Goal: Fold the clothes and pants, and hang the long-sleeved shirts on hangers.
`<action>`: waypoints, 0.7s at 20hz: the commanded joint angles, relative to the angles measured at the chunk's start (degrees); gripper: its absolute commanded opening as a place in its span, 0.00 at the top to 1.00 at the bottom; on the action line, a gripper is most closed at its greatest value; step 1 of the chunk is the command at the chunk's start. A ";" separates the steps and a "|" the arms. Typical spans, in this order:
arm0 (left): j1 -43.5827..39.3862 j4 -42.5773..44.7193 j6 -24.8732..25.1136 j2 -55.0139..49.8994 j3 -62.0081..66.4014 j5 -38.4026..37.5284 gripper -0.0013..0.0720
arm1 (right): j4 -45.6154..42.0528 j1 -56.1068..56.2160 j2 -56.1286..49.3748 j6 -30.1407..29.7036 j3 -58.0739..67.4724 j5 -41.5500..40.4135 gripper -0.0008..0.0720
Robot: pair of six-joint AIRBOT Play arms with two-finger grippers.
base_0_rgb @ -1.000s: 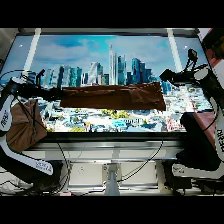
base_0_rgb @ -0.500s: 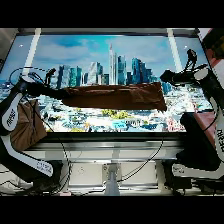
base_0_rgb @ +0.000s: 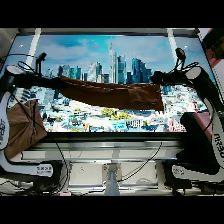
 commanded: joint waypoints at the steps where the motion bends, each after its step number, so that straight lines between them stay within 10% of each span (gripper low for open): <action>1: -0.07 -1.18 -8.44 8.76 0.20 -2.69 0.94 | 5.38 8.07 0.17 0.07 0.07 -8.37 0.66; 4: -1.14 -4.37 -13.86 14.56 0.20 -2.75 0.94 | 6.88 17.97 -0.07 0.68 0.07 -19.74 0.97; 14: -11.37 -7.72 -13.86 18.86 0.20 -2.19 0.94 | 6.97 41.11 -14.67 22.01 1.90 -36.30 0.97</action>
